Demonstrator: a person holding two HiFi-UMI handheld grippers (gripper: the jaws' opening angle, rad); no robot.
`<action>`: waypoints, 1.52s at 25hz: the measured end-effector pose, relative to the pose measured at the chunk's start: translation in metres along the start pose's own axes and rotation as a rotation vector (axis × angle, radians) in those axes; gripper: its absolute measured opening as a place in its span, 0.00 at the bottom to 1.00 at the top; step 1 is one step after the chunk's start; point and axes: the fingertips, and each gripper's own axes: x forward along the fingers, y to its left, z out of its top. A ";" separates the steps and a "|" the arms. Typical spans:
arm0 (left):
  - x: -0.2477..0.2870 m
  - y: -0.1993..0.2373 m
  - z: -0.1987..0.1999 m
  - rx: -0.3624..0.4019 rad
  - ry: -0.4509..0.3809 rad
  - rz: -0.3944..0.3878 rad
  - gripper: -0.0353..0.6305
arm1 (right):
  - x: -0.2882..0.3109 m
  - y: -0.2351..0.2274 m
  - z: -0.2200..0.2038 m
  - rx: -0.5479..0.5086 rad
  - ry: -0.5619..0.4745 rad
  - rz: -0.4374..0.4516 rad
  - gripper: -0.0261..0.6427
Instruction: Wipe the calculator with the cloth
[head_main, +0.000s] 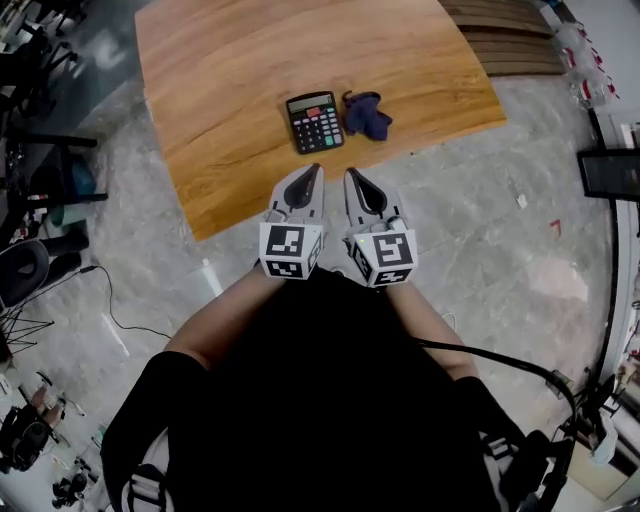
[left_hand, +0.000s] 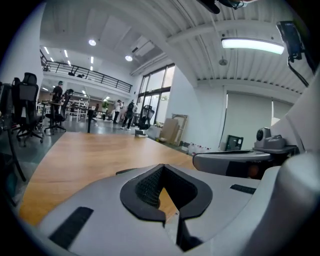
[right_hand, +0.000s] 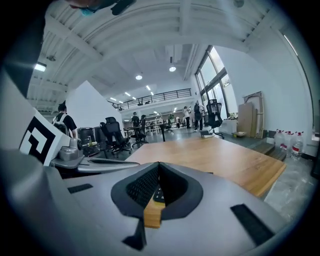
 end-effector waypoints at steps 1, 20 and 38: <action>0.010 0.009 0.001 -0.002 0.010 -0.005 0.06 | 0.016 -0.004 0.002 0.003 0.009 0.000 0.06; 0.096 0.127 -0.020 -0.144 0.165 -0.050 0.06 | 0.169 -0.043 -0.023 0.031 0.220 -0.089 0.06; 0.128 0.138 -0.113 -0.310 0.427 -0.044 0.18 | 0.192 -0.089 -0.143 -0.093 0.543 -0.038 0.06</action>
